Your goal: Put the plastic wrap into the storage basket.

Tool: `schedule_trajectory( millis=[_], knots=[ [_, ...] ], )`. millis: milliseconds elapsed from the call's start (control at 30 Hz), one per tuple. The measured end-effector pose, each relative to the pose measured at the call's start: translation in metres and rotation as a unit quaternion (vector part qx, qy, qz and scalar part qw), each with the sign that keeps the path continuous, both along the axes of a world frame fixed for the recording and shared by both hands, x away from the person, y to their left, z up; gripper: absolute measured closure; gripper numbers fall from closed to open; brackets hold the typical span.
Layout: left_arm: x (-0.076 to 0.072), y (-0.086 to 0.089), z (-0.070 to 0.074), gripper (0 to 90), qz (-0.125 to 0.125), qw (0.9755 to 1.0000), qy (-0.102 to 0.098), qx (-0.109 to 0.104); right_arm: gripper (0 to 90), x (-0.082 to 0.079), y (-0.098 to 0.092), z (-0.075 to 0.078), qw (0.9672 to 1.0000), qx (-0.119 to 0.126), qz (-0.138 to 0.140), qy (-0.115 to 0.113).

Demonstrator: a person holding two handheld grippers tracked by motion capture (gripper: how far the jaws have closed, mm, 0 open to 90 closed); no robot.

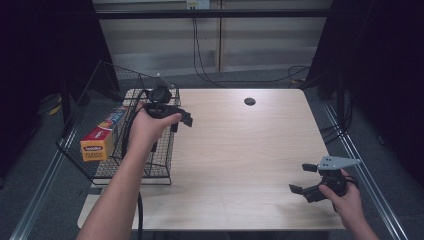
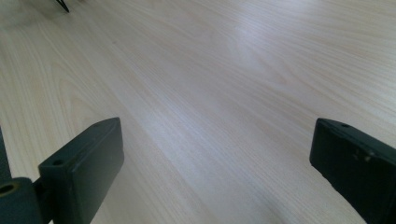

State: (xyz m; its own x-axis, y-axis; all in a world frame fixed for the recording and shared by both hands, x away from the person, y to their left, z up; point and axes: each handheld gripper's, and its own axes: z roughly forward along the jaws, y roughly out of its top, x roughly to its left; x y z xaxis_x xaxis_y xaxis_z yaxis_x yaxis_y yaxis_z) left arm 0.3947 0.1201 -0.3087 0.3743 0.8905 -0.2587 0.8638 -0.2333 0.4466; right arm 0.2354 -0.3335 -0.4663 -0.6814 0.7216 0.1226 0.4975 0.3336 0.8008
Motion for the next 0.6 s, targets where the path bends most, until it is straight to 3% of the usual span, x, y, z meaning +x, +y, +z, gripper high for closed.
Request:
schedule_trajectory(
  millis=[233,600],
  knots=[
    [-0.006,-0.011,-0.011,15.9,-0.023,0.9997,-0.008,-0.001,3.1,0.000,0.001,0.000,1.0000,-0.004,0.002,-0.001],
    [-0.011,-0.028,-0.027,15.4,-0.057,0.9983,0.001,-0.011,3.1,0.001,0.001,-0.002,0.9999,-0.009,0.004,0.001]
  ],
)
